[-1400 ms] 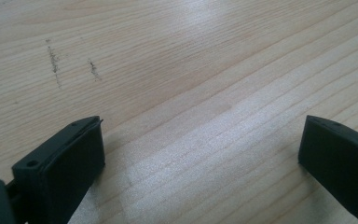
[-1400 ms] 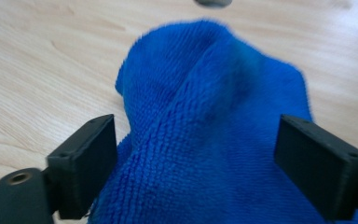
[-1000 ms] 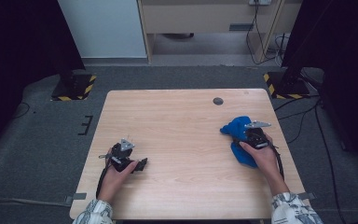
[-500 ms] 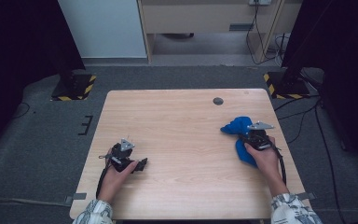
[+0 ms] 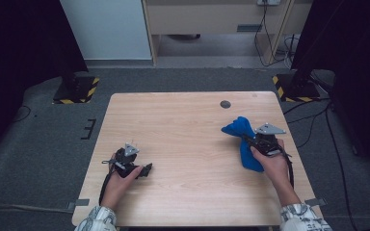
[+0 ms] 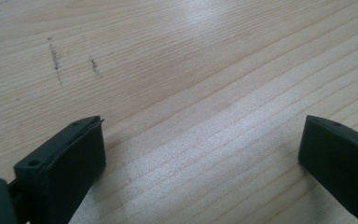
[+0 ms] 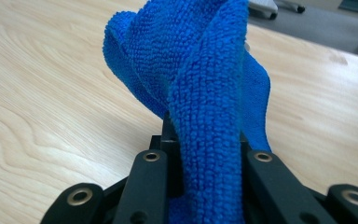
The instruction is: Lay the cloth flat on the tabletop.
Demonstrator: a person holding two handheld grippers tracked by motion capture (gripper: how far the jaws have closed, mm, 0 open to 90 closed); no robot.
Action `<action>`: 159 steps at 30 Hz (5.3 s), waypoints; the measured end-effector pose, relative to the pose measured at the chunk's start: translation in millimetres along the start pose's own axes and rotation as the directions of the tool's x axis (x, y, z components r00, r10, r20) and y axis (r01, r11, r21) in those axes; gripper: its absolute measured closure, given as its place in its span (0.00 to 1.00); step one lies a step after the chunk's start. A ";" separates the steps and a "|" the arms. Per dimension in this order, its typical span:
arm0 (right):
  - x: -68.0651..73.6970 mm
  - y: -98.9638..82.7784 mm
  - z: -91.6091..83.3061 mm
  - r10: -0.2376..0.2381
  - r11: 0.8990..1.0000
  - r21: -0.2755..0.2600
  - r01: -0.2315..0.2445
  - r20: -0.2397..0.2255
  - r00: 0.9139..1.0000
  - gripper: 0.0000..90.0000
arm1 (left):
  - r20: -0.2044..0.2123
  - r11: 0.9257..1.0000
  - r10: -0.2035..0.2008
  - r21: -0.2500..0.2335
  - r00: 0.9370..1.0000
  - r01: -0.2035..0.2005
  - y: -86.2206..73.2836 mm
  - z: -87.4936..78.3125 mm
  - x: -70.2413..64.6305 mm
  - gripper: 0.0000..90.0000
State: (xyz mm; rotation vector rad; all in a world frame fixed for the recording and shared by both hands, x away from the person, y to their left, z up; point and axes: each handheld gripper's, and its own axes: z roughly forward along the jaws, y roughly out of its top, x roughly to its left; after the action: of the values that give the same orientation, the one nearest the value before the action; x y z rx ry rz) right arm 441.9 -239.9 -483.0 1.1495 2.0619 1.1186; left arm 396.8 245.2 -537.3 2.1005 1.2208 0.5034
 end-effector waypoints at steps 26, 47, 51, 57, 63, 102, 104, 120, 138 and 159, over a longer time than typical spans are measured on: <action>39.5 45.5 -20.5 -0.014 0.994 -0.105 0.003 -0.102 0.995 0.86 | 0.001 1.000 0.001 0.001 1.000 -0.001 -0.1 -0.1 0.0 0.00; 94.4 118.2 14.1 -0.099 0.994 -0.060 0.091 -0.145 0.984 0.86 | 0.008 1.000 0.003 0.002 1.000 -0.003 1.0 0.9 1.4 0.00; 102.7 114.3 27.6 -0.116 0.993 -0.014 0.115 -0.141 0.983 0.86 | 0.008 1.000 0.003 0.002 1.000 -0.003 1.0 0.9 1.3 0.00; 121.2 91.9 55.4 -0.131 0.987 0.073 0.143 -0.158 0.979 0.86 | 0.009 1.000 0.004 0.002 1.000 -0.004 0.8 0.8 1.4 0.00; 142.2 69.1 77.6 -0.140 0.975 0.149 0.166 -0.172 0.975 0.82 | 0.009 1.000 0.005 0.000 1.000 -0.005 0.4 0.4 1.3 0.00; 104.5 28.9 29.3 -0.086 0.987 0.120 0.110 -0.195 0.977 0.44 | -0.037 0.997 0.010 -0.073 0.999 -0.013 -0.4 -15.6 -6.0 0.07; 100.3 24.2 30.5 -0.079 0.986 0.125 0.107 -0.210 0.975 0.50 | -0.053 0.996 -0.007 -0.085 0.999 0.002 -1.5 -19.5 -7.9 0.08; 89.8 1.8 35.8 -0.117 0.978 0.139 0.155 -0.247 0.962 0.87 | -0.007 0.990 0.042 -0.132 0.999 -0.043 11.0 -24.7 -41.9 0.14; 132.5 -8.8 45.0 -0.154 0.949 0.197 0.247 -0.393 0.906 0.81 | 0.031 0.986 0.069 -0.153 0.997 -0.064 12.5 -26.1 -50.9 0.17; 101.1 -2.7 42.9 -0.148 0.975 0.131 0.180 -0.223 0.963 0.55 | 0.031 0.986 0.084 -0.149 0.996 -0.079 14.6 -24.2 -56.2 0.18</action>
State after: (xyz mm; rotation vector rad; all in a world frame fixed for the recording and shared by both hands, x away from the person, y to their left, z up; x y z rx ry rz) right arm 422.0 -135.9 -512.5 0.9379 2.3939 1.0588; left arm 363.4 199.4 -510.1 2.0305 1.0468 0.5716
